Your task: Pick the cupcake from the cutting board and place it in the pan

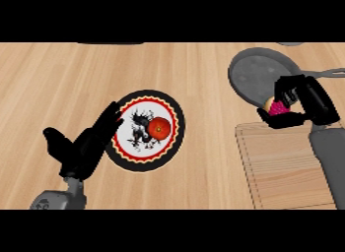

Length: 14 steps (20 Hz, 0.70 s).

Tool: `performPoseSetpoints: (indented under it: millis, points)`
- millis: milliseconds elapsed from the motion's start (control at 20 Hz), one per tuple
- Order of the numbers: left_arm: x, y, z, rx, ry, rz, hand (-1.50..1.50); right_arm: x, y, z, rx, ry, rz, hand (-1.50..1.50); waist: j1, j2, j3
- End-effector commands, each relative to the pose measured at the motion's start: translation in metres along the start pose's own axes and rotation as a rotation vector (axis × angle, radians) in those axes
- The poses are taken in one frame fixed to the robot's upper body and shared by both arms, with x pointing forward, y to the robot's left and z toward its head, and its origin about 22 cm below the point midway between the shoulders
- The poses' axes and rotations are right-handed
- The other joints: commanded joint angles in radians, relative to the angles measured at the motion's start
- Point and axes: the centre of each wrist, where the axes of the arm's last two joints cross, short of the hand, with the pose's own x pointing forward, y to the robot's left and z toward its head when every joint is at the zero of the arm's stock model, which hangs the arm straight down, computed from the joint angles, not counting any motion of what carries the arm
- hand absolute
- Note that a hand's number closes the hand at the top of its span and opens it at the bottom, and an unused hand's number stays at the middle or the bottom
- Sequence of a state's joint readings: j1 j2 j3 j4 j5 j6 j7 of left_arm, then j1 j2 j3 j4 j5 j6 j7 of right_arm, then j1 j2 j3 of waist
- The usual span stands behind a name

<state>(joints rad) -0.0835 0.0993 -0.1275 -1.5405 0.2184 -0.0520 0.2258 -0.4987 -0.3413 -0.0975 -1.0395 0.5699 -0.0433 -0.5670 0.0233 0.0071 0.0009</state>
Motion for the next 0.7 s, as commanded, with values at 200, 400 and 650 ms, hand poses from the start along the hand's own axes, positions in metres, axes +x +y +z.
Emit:
performPoseSetpoints:
  millis: [200,400,650]
  points:
    - [0.001,-0.007,0.002,-0.028,-0.015,-0.004,0.00,-0.036,-0.010,-0.034,-0.208,0.089,-0.005,1.50,0.028,0.009,0.002]
    - [0.006,-0.009,-0.007,-0.057,-0.013,-0.008,0.00,-0.044,-0.011,-0.037,-0.235,0.102,0.004,1.50,0.047,0.023,0.003]
    - [0.015,-0.025,-0.014,-0.078,-0.024,-0.012,0.00,-0.034,-0.005,-0.059,-0.243,0.106,0.021,1.50,0.068,0.032,0.004]
